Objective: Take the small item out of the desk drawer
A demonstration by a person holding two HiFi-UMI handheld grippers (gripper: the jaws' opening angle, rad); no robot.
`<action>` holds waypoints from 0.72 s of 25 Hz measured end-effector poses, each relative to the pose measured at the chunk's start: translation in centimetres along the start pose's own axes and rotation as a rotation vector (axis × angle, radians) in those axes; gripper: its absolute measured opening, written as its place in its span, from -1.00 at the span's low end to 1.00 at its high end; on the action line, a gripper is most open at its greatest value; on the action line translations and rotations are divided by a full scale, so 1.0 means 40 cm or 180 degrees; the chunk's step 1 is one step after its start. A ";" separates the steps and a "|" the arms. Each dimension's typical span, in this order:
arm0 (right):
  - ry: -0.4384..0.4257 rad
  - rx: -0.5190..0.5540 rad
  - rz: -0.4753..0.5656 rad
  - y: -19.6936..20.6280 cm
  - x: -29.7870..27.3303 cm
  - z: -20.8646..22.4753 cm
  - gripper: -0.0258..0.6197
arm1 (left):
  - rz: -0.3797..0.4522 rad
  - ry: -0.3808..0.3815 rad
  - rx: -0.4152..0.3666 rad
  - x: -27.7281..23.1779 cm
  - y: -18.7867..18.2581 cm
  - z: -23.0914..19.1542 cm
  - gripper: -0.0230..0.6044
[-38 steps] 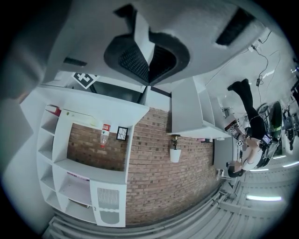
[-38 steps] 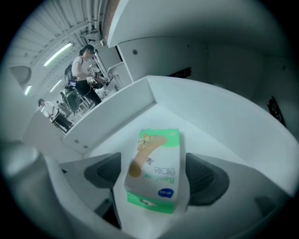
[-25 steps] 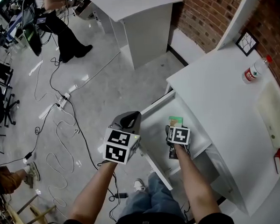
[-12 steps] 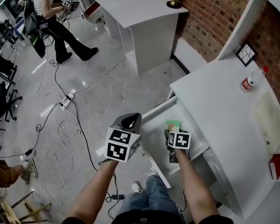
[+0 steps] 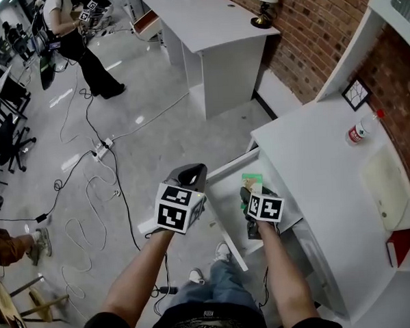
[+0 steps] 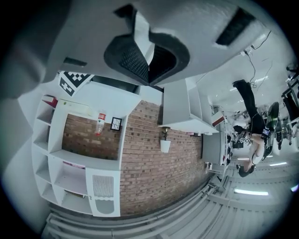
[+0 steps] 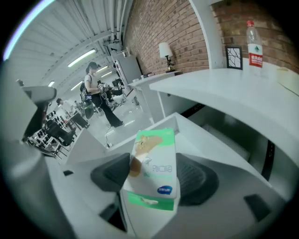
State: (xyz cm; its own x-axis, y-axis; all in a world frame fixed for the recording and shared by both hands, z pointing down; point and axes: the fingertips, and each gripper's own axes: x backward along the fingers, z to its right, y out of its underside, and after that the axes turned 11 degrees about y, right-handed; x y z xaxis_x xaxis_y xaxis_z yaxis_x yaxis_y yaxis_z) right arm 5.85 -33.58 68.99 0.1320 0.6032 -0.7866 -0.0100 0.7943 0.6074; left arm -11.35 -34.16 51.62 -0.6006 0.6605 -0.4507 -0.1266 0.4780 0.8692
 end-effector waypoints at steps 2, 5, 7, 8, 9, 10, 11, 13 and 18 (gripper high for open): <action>-0.0062 -0.0026 0.0116 -0.032 0.033 -0.015 0.04 | 0.0043 -0.0009 -0.0005 0.016 -0.015 0.006 -0.93; -0.0153 -0.0072 0.0275 -0.076 0.090 -0.037 0.04 | 0.0078 -0.0022 0.0008 0.040 -0.031 0.020 -0.92; -0.0202 -0.0084 0.0403 -0.114 0.129 -0.051 0.04 | 0.0111 -0.0044 0.0011 0.059 -0.045 0.026 -0.93; -0.0223 -0.0083 0.0482 -0.140 0.149 -0.057 0.04 | 0.0137 -0.0059 0.0009 0.067 -0.055 0.026 -0.92; -0.0244 -0.0076 0.0568 -0.169 0.168 -0.064 0.04 | 0.0168 -0.0077 0.0005 0.076 -0.067 0.024 -0.93; -0.0266 -0.0064 0.0653 -0.198 0.188 -0.070 0.04 | 0.0200 -0.0096 0.0001 0.085 -0.079 0.023 -0.92; -0.0290 -0.0043 0.0736 -0.225 0.210 -0.077 0.03 | 0.0228 -0.0115 -0.0005 0.094 -0.090 0.022 -0.93; -0.0339 0.0010 0.0901 -0.275 0.256 -0.092 0.04 | 0.0283 -0.0154 -0.0033 0.117 -0.111 0.021 -0.93; -0.0415 0.0018 0.1299 -0.388 0.383 -0.127 0.03 | 0.0422 -0.0240 -0.0064 0.182 -0.168 0.014 -0.93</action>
State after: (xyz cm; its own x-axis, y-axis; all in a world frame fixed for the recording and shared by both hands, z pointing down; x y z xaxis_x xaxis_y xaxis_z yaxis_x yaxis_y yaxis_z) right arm 2.99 -36.28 46.94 0.2427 0.8535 -0.4612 -0.0820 0.4917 0.8669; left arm -14.40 -32.25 42.38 -0.5522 0.7590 -0.3450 -0.0663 0.3725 0.9257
